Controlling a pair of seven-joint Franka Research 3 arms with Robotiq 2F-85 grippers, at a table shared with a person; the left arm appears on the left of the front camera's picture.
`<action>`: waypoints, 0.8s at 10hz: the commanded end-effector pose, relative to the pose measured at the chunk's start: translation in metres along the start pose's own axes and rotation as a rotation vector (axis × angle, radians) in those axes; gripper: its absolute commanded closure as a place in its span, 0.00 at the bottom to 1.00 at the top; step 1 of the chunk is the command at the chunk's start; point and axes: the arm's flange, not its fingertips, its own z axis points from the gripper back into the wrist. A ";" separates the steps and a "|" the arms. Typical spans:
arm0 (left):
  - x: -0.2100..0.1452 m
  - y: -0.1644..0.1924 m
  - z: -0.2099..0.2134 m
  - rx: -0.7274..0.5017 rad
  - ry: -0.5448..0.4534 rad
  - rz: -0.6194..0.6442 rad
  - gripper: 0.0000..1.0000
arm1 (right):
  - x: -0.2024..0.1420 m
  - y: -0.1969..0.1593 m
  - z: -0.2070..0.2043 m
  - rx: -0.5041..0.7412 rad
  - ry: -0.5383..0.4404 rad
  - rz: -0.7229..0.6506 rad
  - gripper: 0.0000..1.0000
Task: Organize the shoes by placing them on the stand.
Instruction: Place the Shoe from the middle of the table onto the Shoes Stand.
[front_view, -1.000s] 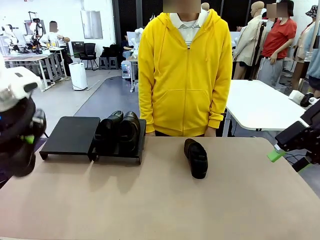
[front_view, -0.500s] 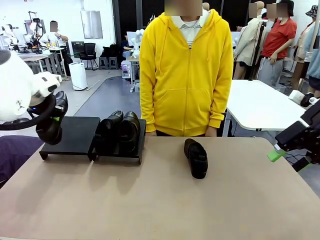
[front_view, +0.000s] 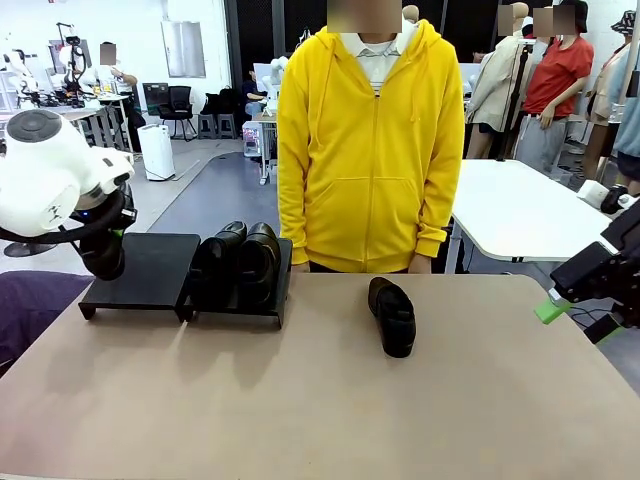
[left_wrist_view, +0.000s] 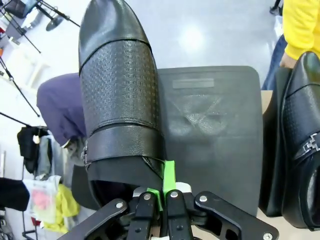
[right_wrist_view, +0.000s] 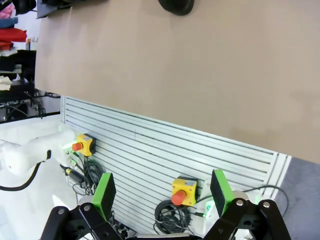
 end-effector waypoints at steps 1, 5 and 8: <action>0.002 -0.014 -0.006 0.021 0.030 -0.012 1.00 | 0.003 0.001 0.001 0.034 -0.008 0.016 0.00; -0.008 -0.018 -0.013 0.023 0.105 -0.079 1.00 | 0.003 0.001 0.001 0.034 -0.008 0.016 0.00; -0.009 -0.022 -0.021 0.040 0.152 -0.096 1.00 | 0.003 0.001 0.001 0.034 -0.008 0.016 0.00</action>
